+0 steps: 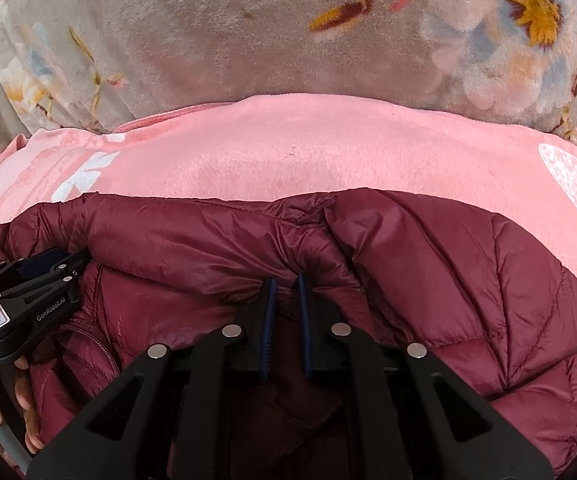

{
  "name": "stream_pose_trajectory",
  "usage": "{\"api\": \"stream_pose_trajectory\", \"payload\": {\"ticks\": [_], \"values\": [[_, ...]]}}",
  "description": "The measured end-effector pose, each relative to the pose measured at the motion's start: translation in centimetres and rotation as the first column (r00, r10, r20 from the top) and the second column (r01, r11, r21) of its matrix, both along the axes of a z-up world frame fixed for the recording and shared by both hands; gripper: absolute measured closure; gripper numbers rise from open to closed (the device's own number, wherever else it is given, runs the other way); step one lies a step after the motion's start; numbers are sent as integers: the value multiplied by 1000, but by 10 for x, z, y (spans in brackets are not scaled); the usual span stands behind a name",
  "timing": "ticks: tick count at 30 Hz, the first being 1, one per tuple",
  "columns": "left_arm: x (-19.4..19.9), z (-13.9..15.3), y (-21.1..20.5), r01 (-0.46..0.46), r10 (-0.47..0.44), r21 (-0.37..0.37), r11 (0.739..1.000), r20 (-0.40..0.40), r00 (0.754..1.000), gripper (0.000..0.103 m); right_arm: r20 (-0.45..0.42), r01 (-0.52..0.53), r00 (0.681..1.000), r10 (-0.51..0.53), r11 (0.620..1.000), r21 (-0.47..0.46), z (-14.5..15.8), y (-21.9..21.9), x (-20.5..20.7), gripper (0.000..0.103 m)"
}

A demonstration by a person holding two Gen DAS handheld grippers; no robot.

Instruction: Fold large clothes

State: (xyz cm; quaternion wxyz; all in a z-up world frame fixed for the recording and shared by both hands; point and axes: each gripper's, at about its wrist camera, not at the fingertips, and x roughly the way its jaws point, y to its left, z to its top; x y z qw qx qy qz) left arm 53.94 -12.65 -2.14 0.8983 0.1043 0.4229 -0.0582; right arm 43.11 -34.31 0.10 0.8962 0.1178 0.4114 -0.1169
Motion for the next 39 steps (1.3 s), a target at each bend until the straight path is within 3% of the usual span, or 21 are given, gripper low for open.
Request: {"api": "stream_pose_trajectory", "payload": {"ticks": [1,3,5,9,12,14,18,20,22,24,29,31,34,36,37,38,39], "values": [[-1,2,3,-15,15,3,1000,-2,1000,38,14,10,1000,-10,1000,-10,7,0,-8,93],[-10,9,9,-35,35,12,999,-2,999,36,46,49,998,-47,998,-30,27,-1,-33,91],[-31,22,19,-31,30,-57,998,-9,1000,35,106,41,994,-40,999,-4,56,-3,-80,69],[-89,43,67,37,-47,-162,986,-57,997,35,123,2,992,1,1000,-30,85,-4,-180,50],[-139,53,109,90,-107,-176,980,-88,990,34,77,5,997,-3,1000,-21,88,-8,-266,45],[-172,55,143,107,-129,-175,979,-119,984,33,36,59,998,-59,998,13,83,-17,-335,41],[-232,43,206,65,-92,-132,989,-209,974,33,-30,172,985,-171,982,72,69,-23,-433,38],[-253,32,233,23,-64,-153,988,-273,960,33,-50,210,977,-206,974,84,61,-18,-467,37],[-272,24,256,-25,-40,-200,980,-316,948,33,-58,225,974,-219,964,139,51,-13,-488,37],[-290,23,274,-52,-26,-242,969,-308,951,33,-52,236,972,-231,950,204,42,-6,-501,37],[-316,37,285,-127,96,-143,981,-205,974,33,-34,233,972,-233,929,289,30,12,-491,37],[-321,43,295,-173,147,-142,975,-178,973,32,-30,227,973,-228,930,290,29,21,-479,37],[-316,28,300,-201,141,-189,961,-289,947,33,-61,232,973,-224,942,242,27,36,-463,36],[-319,22,297,-202,144,-190,961,-281,949,34,-72,213,977,-203,958,192,29,47,-455,46],[-321,22,294,-195,143,-181,964,-266,953,41,-75,210,977,-200,962,172,30,53,-452,55],[-323,22,290,-178,126,-190,965,-256,958,50,-73,205,978,-195,963,173,31,56,-451,70],[-325,22,287,-162,101,-222,961,-262,960,71,-68,198,980,-189,964,177,33,59,-452,79]]}}
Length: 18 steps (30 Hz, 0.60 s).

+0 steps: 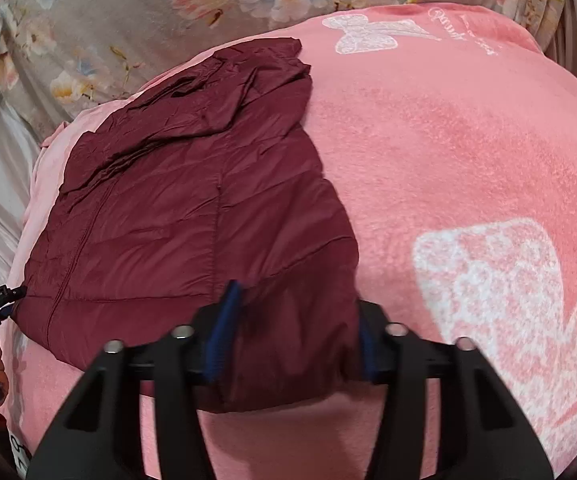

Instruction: Fold large clothes

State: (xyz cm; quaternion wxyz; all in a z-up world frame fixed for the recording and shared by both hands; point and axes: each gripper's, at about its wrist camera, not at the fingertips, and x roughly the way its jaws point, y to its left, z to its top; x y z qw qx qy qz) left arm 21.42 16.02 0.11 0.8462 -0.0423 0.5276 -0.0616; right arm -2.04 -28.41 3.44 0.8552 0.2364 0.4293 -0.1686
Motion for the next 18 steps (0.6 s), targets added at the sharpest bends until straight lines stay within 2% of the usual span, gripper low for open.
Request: {"api": "stream_pose_trajectory", "payload": {"ticks": [1,3,7,13,16,18], "values": [[-4,1,-2,11,-11,-17,1000,1,1000,87,11,2,1000,-2,1000,-7,5,3,-3,90],[-14,7,-11,36,-36,-1,999,18,999,99,31,0,1000,0,1000,-17,14,6,-11,95],[-45,32,-11,104,-104,8,995,58,993,101,61,-11,998,16,997,-78,42,15,-44,98],[-120,91,23,172,-165,-122,978,59,984,101,53,-45,997,57,978,-202,100,40,-101,98],[-136,143,26,188,-170,-120,975,143,975,101,125,-44,989,85,953,-300,150,55,-107,98],[-130,167,18,193,-170,-99,976,202,965,101,180,-35,978,101,941,-337,172,55,-97,98]]}}
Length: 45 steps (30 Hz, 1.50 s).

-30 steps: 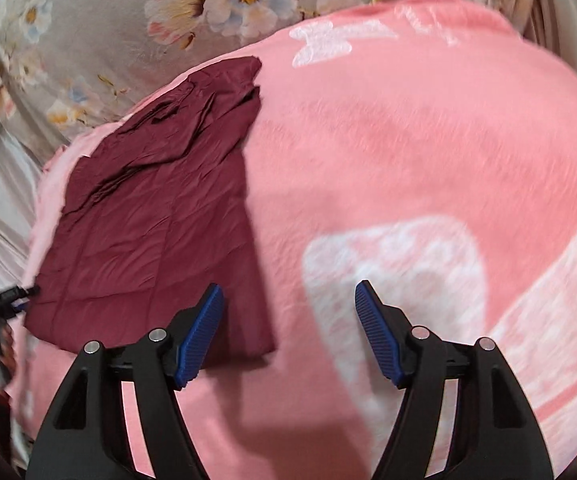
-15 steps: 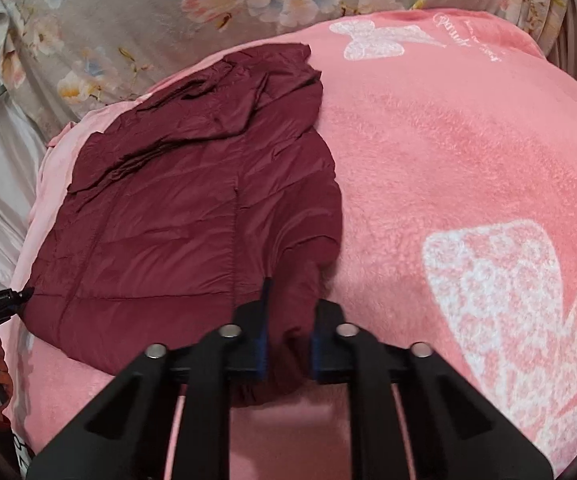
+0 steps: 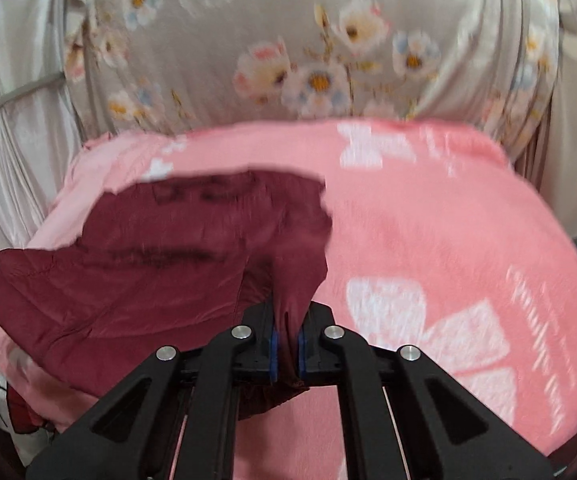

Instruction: Fold large clothes

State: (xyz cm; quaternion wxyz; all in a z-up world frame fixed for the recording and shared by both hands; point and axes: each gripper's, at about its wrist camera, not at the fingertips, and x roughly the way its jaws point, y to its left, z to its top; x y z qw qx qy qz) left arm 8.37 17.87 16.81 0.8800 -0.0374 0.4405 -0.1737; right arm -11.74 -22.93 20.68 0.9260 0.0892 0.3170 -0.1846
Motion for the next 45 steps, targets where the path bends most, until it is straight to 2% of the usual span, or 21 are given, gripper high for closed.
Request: {"api": "stream_pose_trajectory", "payload": {"ticks": [2,5,6,9,11,12,13,15,16,17,19,23,26,30,33,38,40,42,43,45], "values": [[21,25,-17,-11,7,36,999,93,996,100,65,-13,998,15,999,-36,18,-4,29,98],[72,35,-49,-47,29,107,993,165,986,99,81,17,997,-11,997,-74,19,-20,87,97],[90,34,-60,-73,47,136,988,182,982,92,78,28,997,-23,998,-60,14,-29,109,97],[143,20,-98,-162,102,245,956,241,965,86,110,70,991,-74,997,40,-5,-61,163,93],[172,9,-116,-250,153,296,922,317,936,67,111,99,988,-109,991,91,-14,-76,184,88],[183,6,-118,-255,150,306,917,327,933,42,115,112,985,-125,987,111,-19,-81,191,86],[195,2,-120,-262,161,291,920,330,930,34,120,119,984,-135,985,128,-22,-85,197,84],[212,-5,-124,-254,167,267,930,308,937,34,144,123,979,-143,982,141,-26,-87,205,68],[219,-8,-127,-251,168,267,930,299,939,34,168,125,975,-147,983,135,-26,-86,208,63],[222,-10,-128,-255,171,274,927,298,939,34,183,133,971,-155,983,127,-27,-85,209,55],[224,-14,-132,-249,164,277,928,295,941,34,226,160,958,-176,983,87,-27,-83,208,47],[228,-31,-144,-220,135,301,928,280,951,33,201,139,967,-153,987,83,-37,-80,215,45],[234,-51,-154,-194,116,332,923,240,964,33,137,99,985,-107,993,60,-55,-75,230,45],[239,-80,-169,-133,83,331,934,161,983,33,16,17,1000,-19,996,88,-86,-65,261,45],[235,-96,-187,-68,33,313,947,115,993,33,-71,-62,995,72,989,136,-111,-47,287,45],[233,-118,-214,18,-32,286,958,44,999,33,-186,-151,964,188,969,193,-149,-16,333,45],[236,-128,-221,32,-37,282,959,14,999,33,-233,-166,950,210,967,195,-166,-6,350,58],[239,-137,-224,32,-33,284,958,-1,999,33,-254,-177,940,229,961,211,-178,-4,360,97],[240,-139,-225,30,-32,285,958,0,999,33,-254,-178,939,231,960,216,-180,-3,363,102],[242,-138,-223,26,-27,280,960,-1,1000,33,-236,-188,945,227,966,177,-173,1,364,103]]}}
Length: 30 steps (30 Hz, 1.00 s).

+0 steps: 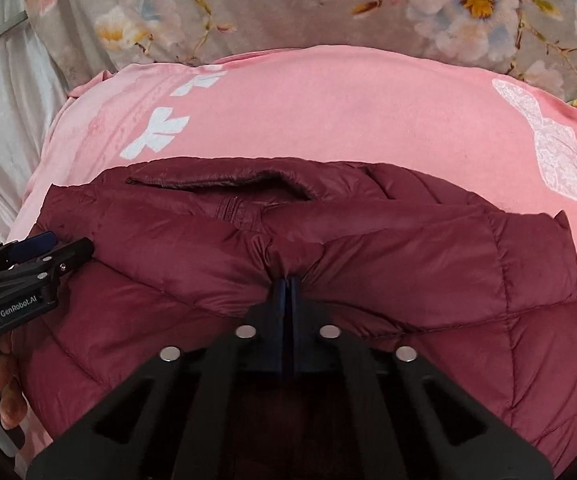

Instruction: Fold large clothes

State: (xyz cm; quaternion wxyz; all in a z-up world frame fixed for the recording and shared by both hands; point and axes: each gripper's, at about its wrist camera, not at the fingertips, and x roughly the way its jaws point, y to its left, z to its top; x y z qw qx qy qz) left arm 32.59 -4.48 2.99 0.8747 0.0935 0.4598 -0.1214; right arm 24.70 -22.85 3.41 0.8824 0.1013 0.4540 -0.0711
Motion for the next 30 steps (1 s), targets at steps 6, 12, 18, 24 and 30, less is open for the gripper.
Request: {"api": "stream_pose_trajectory", "payload": {"ticks": [6,12,18,24,30], "values": [[17,25,2,-20,22,-55,998,31,999,33,171,28,985,-28,1000,3,49,-9,3,103],[43,23,-12,-35,36,-75,997,12,999,33,138,49,989,-47,999,-9,32,-15,38,103],[56,-10,-21,-72,71,-33,997,-8,997,33,52,36,998,-37,999,10,-10,-19,55,103],[32,-3,-7,-44,46,-54,998,30,999,33,131,31,991,-37,998,53,4,-19,17,103],[34,-5,-10,-42,42,-56,998,-8,999,33,59,59,996,-63,996,73,-11,-25,34,103]]}}
